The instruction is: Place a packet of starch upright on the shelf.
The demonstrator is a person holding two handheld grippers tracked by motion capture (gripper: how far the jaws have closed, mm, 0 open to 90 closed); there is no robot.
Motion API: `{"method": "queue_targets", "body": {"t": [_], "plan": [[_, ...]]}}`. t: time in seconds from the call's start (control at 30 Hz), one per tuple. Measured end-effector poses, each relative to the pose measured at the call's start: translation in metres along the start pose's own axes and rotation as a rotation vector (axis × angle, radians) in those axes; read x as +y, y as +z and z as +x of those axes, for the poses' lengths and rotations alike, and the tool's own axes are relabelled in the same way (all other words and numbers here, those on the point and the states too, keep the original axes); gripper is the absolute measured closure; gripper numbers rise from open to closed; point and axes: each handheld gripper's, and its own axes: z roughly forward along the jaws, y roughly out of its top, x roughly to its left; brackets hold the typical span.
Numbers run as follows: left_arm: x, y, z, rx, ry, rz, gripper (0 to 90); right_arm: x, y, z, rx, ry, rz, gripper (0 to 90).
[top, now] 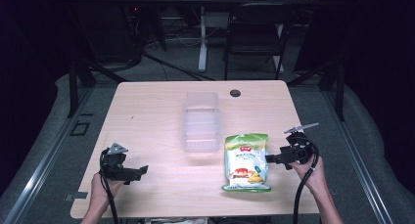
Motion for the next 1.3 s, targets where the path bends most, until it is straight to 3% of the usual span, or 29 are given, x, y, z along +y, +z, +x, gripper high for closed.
{"method": "queue_targets", "body": {"t": [0.37, 0.97, 1.17, 1.3], "plan": [[0.001, 0.002, -0.002, 0.004, 0.014, 0.017, 0.8, 0.014, 0.014, -0.006, 0.024, 0.021, 0.013, 9.2], [0.001, 0.004, -0.004, 0.018, 0.037, 0.028, 2.7, 0.031, 0.057, -0.023, 0.074, 0.091, 0.039, 26.2], [0.001, 0.004, -0.004, 0.018, 0.045, 0.030, 3.3, 0.036, 0.065, -0.029, 0.101, 0.130, 0.035, 40.4], [0.001, 0.004, -0.005, 0.025, 0.047, 0.035, 4.4, 0.035, 0.064, -0.031, 0.090, 0.142, 0.033, 60.0]]}}
